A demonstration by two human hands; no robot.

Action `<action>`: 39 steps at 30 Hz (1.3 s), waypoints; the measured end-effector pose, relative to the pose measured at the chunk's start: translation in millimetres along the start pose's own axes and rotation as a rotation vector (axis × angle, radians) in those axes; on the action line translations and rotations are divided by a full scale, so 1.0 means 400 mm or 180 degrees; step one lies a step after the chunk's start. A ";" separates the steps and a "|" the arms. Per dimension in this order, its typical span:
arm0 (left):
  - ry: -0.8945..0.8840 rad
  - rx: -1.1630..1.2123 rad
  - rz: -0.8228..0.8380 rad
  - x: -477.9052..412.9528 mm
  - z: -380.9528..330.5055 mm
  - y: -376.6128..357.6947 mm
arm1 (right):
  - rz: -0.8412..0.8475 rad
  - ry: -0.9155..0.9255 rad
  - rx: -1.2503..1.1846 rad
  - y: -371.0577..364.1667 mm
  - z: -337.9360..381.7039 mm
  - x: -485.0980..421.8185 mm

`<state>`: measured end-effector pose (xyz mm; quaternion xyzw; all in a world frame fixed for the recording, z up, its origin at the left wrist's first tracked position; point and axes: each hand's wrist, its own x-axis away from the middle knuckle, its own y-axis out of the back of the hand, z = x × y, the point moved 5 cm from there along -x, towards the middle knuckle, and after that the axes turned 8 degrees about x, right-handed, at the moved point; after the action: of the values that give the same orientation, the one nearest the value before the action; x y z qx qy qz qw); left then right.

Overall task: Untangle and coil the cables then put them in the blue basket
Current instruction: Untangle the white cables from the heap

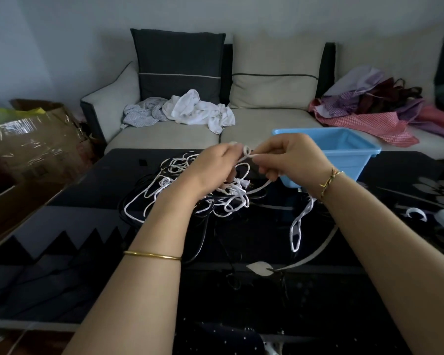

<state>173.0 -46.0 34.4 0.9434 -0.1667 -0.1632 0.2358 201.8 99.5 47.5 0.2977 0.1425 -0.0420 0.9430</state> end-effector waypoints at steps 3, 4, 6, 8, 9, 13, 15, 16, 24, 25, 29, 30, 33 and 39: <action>0.0177 -0.0083 0.0318 0.008 0.003 -0.001 | -0.0445 -0.0133 -0.0173 0.027 -0.032 -0.001; 0.0169 -0.0165 0.0346 0.008 0.006 -0.001 | -0.0579 -0.0157 -0.0143 0.035 -0.042 -0.002; 0.0203 -0.0302 0.0354 0.008 0.010 -0.003 | -0.0772 -0.0181 0.0084 0.045 -0.061 -0.011; 0.0378 -0.0070 0.0491 0.007 0.007 -0.015 | -0.0904 -0.0202 0.0415 0.046 -0.076 -0.022; 0.0484 0.0181 0.0574 0.008 0.002 -0.022 | -0.0940 -0.0204 0.0632 0.044 -0.079 -0.026; 0.0669 0.1104 0.0684 0.013 -0.020 -0.023 | -0.0618 -0.0121 0.1116 0.003 -0.082 -0.029; 0.0757 0.1509 0.0654 0.017 -0.019 -0.012 | -0.0279 -0.0148 0.1070 -0.030 -0.098 -0.024; 0.0803 0.1684 0.0635 0.018 -0.017 -0.005 | -0.0158 -0.0172 0.1078 -0.046 -0.109 -0.022; 0.0893 0.2339 -0.0128 0.006 -0.002 0.040 | -0.0407 -0.0452 0.0792 -0.055 -0.144 -0.026; 0.0877 0.2390 -0.0326 0.003 0.002 0.051 | -0.0380 -0.0492 0.0634 -0.052 -0.148 -0.024; 0.0815 0.2321 -0.0918 -0.001 0.007 0.074 | -0.0047 -0.0861 -0.0561 -0.063 -0.168 -0.018; 0.0769 0.2276 -0.1071 0.000 0.003 0.079 | -0.0006 -0.0967 -0.0636 -0.063 -0.175 -0.020; 0.0610 0.2226 -0.1442 0.006 -0.010 0.093 | -0.0008 -0.1283 -0.0585 -0.059 -0.206 -0.018; 0.0537 0.2663 -0.1767 0.010 -0.020 0.087 | -0.0312 -0.1906 -0.0584 -0.056 -0.277 0.006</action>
<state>171.4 -73.4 57.6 0.9757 0.0589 -0.0621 -0.2019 173.3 144.5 -52.2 0.1785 -0.1241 -0.1602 0.9628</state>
